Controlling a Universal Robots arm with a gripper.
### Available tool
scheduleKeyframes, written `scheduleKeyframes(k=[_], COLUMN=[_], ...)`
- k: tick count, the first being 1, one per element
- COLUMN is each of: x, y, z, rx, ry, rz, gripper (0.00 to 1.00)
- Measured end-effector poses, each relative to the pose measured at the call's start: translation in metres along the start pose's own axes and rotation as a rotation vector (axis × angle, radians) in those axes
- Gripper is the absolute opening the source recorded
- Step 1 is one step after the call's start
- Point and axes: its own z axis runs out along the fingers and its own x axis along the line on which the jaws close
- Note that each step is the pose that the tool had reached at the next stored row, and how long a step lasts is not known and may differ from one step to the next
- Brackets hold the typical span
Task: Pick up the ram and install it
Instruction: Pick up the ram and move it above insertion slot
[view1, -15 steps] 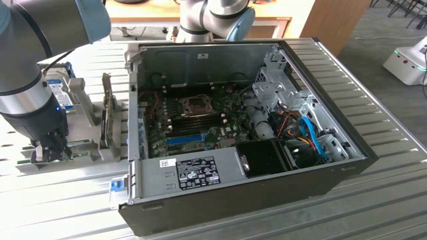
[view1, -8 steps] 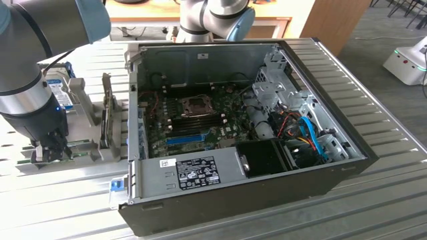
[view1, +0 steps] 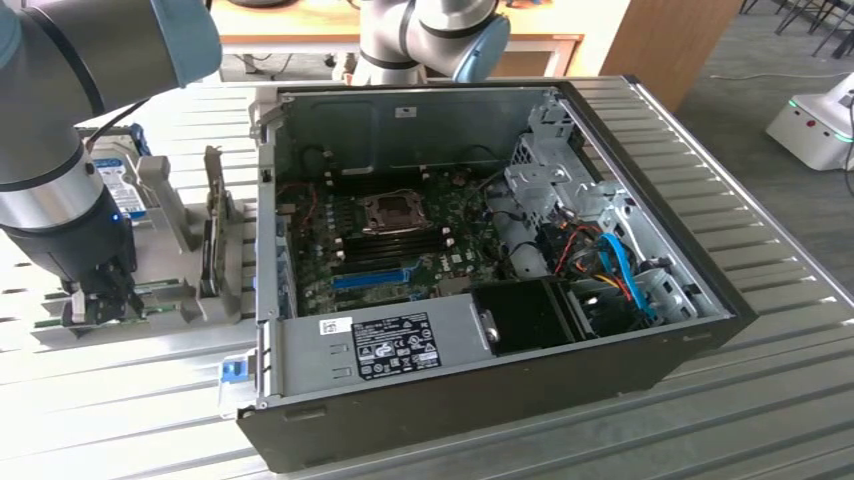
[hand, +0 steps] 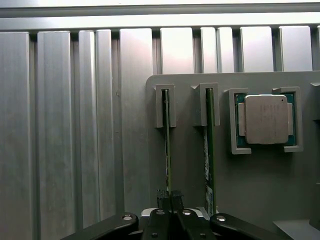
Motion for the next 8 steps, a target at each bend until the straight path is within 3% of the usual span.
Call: scheduleKeyframes(k=[8], x=[0.0], y=[0.0001], z=[-0.0018], rx=[0.0], ry=[0.0], rz=[0.0], gripper=[0.12])
